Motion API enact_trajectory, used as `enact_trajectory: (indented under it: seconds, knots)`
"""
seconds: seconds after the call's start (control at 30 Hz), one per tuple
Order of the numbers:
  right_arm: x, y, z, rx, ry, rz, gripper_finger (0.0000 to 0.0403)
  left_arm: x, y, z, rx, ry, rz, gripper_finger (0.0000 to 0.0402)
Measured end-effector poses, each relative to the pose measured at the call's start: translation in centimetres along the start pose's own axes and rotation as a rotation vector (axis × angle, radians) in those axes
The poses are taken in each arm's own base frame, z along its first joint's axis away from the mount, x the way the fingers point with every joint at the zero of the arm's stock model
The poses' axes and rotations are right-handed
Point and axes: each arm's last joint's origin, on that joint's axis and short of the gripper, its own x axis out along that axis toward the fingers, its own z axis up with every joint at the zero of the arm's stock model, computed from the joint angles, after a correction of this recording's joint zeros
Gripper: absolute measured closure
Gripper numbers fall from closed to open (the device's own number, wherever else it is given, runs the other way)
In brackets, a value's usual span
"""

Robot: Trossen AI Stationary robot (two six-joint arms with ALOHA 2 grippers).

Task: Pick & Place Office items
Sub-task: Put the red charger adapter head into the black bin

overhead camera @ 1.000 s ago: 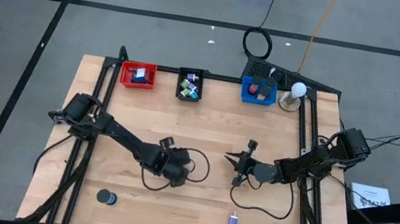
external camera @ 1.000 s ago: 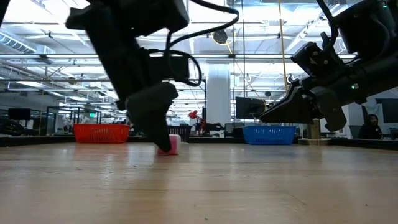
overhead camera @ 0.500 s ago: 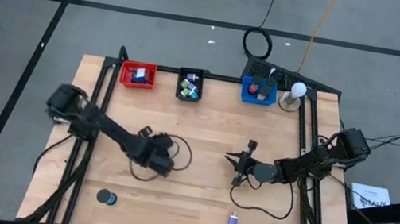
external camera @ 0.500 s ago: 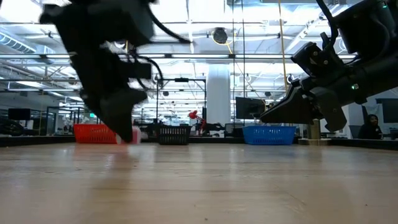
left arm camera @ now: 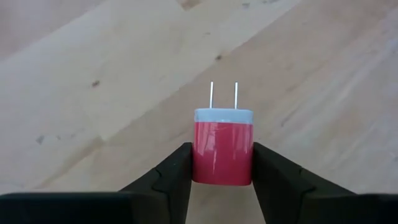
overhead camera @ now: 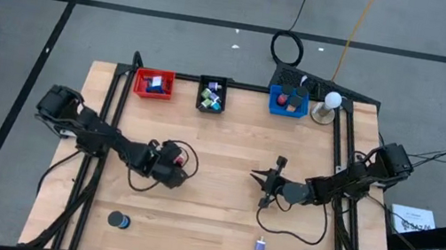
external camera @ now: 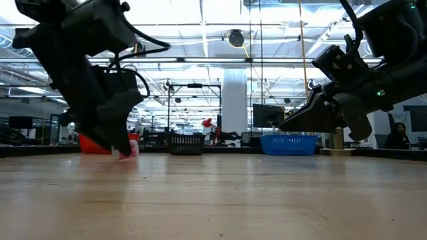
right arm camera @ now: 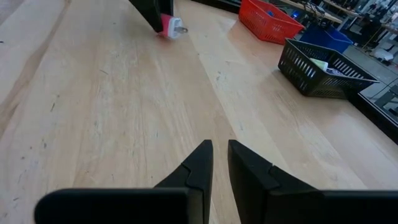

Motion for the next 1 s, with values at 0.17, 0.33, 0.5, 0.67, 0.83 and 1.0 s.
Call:
enact_trajectory:
  seconds: [0.17,0.33,0.5,0.67,0.83,1.0]
  knots:
    - [0.0,0.0,0.0,0.001,0.000,0.000,0.0358,0.1,0.0,0.7,0.018,0.000,0.000,0.0229]
    - [0.0,0.0,0.0,0.001,0.000,0.000,0.0358,0.4,0.2,1.1,0.056,0.032,-0.006,0.0179]
    - [0.0,0.0,0.0,0.001,0.000,0.000,0.0358,0.7,0.7,1.9,0.073,0.065,-0.011,0.0133]
    - [0.0,0.0,0.0,0.001,0.000,0.000,0.0358,1.3,1.2,2.7,0.036,0.115,-0.038,0.0116]
    - [0.0,0.0,0.0,0.001,0.000,0.000,0.0358,1.7,1.7,3.3,0.032,0.117,-0.018,0.0144]
    - [0.0,0.0,0.0,0.000,0.000,0.000,0.0358,1.7,1.8,3.4,0.073,0.117,-0.017,0.0218]
